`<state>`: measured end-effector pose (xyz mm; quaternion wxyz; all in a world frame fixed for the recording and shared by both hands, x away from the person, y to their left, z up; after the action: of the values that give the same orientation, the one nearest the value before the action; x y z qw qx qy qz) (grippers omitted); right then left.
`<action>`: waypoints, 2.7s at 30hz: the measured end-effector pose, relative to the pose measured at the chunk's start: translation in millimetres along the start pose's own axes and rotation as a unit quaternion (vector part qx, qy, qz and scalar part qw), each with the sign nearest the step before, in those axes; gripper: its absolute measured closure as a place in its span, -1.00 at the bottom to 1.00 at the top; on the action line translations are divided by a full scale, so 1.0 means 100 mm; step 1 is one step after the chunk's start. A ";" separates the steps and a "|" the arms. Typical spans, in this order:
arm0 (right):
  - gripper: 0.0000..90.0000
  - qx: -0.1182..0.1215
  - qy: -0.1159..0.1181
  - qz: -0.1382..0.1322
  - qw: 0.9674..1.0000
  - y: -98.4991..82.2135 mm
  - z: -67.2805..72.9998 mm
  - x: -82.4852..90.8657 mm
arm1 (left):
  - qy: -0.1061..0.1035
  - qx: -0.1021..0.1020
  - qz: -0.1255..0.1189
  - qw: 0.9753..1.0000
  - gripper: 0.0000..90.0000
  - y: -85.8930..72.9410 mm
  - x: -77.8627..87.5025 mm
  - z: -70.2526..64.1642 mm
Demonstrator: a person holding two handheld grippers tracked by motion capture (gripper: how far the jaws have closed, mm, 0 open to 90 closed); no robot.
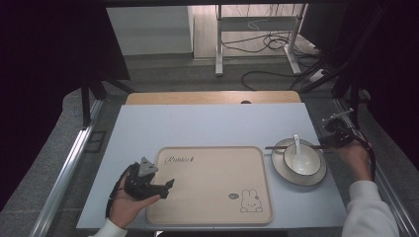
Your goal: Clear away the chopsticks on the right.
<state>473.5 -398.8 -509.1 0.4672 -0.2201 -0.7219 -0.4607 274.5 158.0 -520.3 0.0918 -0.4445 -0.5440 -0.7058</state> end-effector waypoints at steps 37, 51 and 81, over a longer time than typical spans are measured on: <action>0.97 -0.003 0.010 0.011 1.000 -0.40 0.12 0.34 | -0.005 -0.005 -0.003 1.000 -0.67 0.01 0.03 0.01; 0.97 0.012 0.038 0.008 0.999 -0.39 0.23 0.34 | -0.005 -0.007 -0.001 1.000 -0.67 0.00 0.02 0.01; 0.97 0.018 0.048 0.019 0.999 -0.41 0.25 0.28 | -0.005 -0.009 0.002 1.000 -0.67 -0.01 0.01 0.01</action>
<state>418.1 -399.8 -506.7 0.5137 -0.2029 -0.7026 -0.4486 274.2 159.5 -520.0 0.0867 -0.4498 -0.5368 -0.7085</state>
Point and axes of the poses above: each handheld gripper's, and its own axes: x roughly backward along the jaws, y roughly out of its top, z roughly to its left, the point moved 6 cm from there along -x, roughly forward along the jaws
